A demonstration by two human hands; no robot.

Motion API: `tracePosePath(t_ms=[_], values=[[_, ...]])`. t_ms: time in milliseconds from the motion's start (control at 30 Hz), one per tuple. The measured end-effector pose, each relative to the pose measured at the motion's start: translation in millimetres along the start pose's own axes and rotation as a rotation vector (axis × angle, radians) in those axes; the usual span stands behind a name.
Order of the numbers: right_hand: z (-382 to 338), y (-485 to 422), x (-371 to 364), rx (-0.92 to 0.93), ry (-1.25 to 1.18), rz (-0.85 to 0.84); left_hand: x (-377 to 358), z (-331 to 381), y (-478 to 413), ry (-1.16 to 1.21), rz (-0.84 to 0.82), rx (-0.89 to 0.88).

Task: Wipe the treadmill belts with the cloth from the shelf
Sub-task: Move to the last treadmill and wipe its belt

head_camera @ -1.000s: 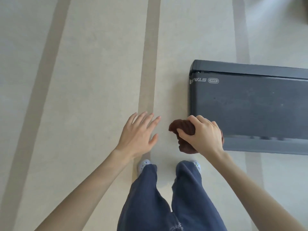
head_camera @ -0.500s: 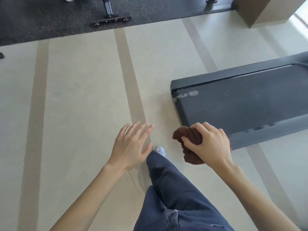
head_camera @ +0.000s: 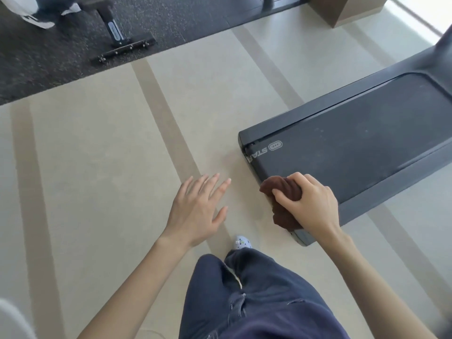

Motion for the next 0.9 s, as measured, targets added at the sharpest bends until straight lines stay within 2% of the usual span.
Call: tracePosePath(t_ms=[267,433,533,667,900], values=[[-75,-35,-52,-0.117,-0.021,0.014,-2,-91,-44,-0.022,-0.105,-0.122],[-127,-41,-87,-0.339,-0.117,0.114,13,-169,-51,-0.022,-0.08,-0.252],[-161,-51,-102,-0.366,-0.115,0.109,20,-210,-61,-0.029,-0.077,-0.285],[-188,-63,-110,-0.392,-0.118,0.152,28,-236,-78,-0.039,-0.068,-0.367],[-192,-79,-118,-0.529,-0.127,0.203,19,-252,-122,0.001,-0.085,-0.437]])
Point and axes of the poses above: each hand's wrist, its own y-axis away from the middle knuckle, its own x-axis out of the back of the hand, z = x × y, the point moved 8 cm from there along -y, towards the middle knuckle, and after that the axes turned 6 degrees about x, right-handed, at the moved point
